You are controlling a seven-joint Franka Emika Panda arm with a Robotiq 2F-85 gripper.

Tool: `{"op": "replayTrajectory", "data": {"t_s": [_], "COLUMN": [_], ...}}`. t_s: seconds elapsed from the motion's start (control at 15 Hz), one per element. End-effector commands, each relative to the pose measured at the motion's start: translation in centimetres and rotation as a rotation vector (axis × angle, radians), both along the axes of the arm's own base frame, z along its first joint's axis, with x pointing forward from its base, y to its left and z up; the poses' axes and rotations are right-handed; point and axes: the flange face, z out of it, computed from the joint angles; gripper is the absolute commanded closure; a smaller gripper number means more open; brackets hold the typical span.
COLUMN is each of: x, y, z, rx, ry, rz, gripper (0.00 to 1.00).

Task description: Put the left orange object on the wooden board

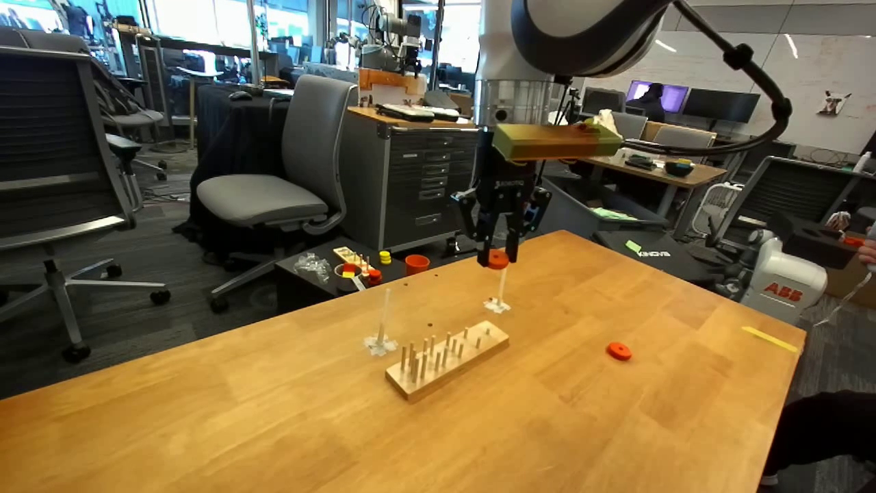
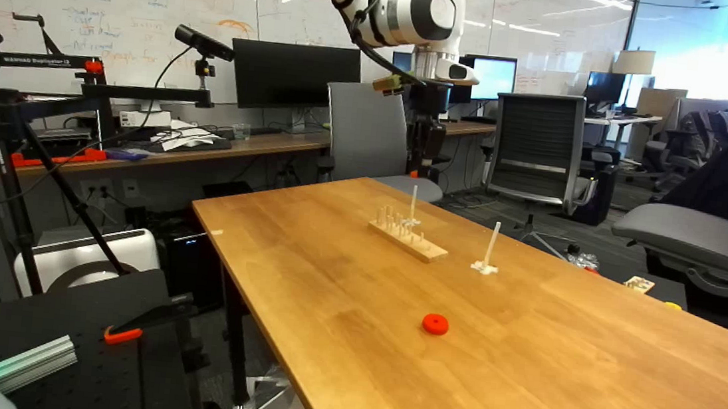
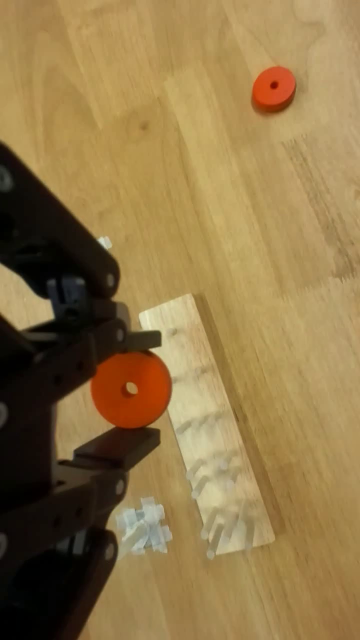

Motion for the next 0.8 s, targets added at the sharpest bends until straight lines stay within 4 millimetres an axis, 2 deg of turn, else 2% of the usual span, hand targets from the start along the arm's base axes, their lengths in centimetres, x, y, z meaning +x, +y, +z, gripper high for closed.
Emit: {"op": "replayTrajectory", "data": {"t_s": [0.0, 0.27, 0.53, 0.73], "x": [0.5, 2.0, 3.6, 4.6], "y": [-3.8, -7.8, -10.2, -10.7], "z": [-2.5, -4.3, -2.6, -1.3], "rx": [0.011, 0.015, 0.012, 0.023], "ry": [0.071, 0.120, 0.133, 0.152], "rz": [-0.026, -0.022, -0.003, 0.030], "gripper": [0.83, 0.83, 0.83, 0.83]}}
